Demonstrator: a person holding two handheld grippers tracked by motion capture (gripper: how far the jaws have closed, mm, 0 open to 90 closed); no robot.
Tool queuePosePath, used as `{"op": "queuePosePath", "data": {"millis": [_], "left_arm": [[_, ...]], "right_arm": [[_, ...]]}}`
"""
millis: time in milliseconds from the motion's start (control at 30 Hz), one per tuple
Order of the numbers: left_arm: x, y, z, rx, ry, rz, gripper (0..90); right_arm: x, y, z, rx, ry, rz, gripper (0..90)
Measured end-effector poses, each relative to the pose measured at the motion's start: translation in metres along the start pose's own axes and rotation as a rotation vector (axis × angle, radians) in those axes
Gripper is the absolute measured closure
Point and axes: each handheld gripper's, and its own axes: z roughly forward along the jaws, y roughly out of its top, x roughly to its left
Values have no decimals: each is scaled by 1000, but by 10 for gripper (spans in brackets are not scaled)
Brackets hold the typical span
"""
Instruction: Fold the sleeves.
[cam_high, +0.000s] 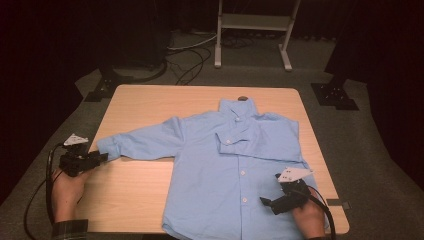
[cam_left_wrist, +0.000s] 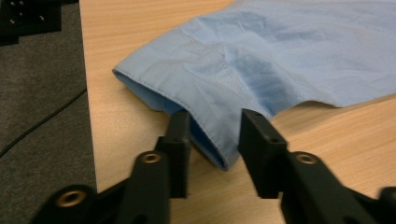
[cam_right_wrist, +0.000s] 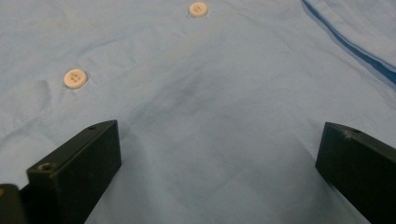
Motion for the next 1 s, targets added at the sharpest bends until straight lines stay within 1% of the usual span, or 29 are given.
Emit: {"op": "queuePosePath", "data": {"millis": [133,167,333,433,500,600,733,800,867,967,1000], "left_arm": [[-1,1,-3,-4,-9,-13,871],[-1,1,-3,-3,-11,-19,884],[-3,1,-6,-10,-28,-32,888],[-7,4,-9,-29,-39,-27,889],[-10,6,-11,-43,-55,-22,889],[-17,10,-13,-53,-65,-7,889],[-28,18,-18,-67,-68,-11,891],[-34,21,-19,-82,-65,-4,891],[-41,25,-20,-93,-75,3,891],[-51,30,-21,-105,-90,25,892],[-51,30,-21,-105,-90,25,891]], "right_arm": [[0,0,0,0,0,0,0],[0,0,0,0,0,0,0],[0,0,0,0,0,0,0],[0,0,0,0,0,0,0],[0,0,0,0,0,0,0],[0,0,0,0,0,0,0],[0,0,0,0,0,0,0],[0,0,0,0,0,0,0],[0,0,0,0,0,0,0],[0,0,0,0,0,0,0],[0,0,0,0,0,0,0]]}}
